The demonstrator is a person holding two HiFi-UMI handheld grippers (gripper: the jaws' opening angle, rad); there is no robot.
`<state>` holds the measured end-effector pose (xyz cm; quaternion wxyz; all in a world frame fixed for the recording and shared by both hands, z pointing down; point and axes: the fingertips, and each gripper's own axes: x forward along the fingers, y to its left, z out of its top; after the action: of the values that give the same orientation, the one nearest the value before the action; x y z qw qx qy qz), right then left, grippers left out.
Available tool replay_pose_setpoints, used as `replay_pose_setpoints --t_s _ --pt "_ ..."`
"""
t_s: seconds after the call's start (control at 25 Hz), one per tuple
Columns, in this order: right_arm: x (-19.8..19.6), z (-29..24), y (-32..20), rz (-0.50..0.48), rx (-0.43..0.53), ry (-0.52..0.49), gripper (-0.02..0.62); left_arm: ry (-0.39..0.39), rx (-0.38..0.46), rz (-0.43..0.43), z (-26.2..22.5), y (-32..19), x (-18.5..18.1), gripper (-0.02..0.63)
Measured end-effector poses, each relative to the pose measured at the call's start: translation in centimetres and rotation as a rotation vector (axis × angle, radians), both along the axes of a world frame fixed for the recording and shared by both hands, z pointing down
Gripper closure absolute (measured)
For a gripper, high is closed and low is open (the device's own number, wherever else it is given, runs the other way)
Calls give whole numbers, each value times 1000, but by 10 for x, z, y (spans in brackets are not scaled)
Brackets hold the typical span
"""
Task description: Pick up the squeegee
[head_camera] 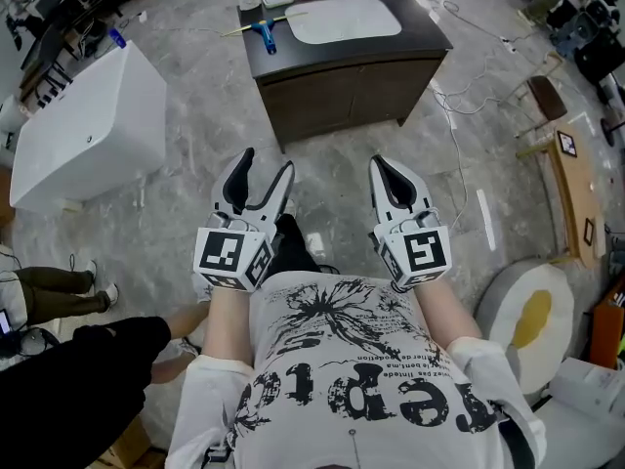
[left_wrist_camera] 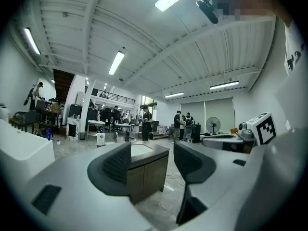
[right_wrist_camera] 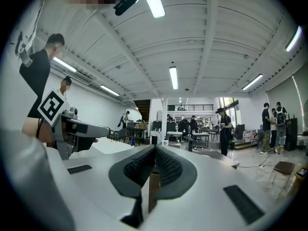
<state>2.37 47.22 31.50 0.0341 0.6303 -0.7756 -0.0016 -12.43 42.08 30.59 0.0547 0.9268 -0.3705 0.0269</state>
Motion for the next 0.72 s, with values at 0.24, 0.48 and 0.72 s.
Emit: replay_pose_setpoints --t_s 0.24,0.48,0.72 --pt "1 12 -94 36 -12 10 580 -9 -21 6 15 -103 1 331" --pt "-1 15 -227 73 -41 -3 580 -25 -51 21 24 -242 -3 310" --pt "-14 13 -368 96 -68 6 580 -19 -71 49 24 -385 -14 298"
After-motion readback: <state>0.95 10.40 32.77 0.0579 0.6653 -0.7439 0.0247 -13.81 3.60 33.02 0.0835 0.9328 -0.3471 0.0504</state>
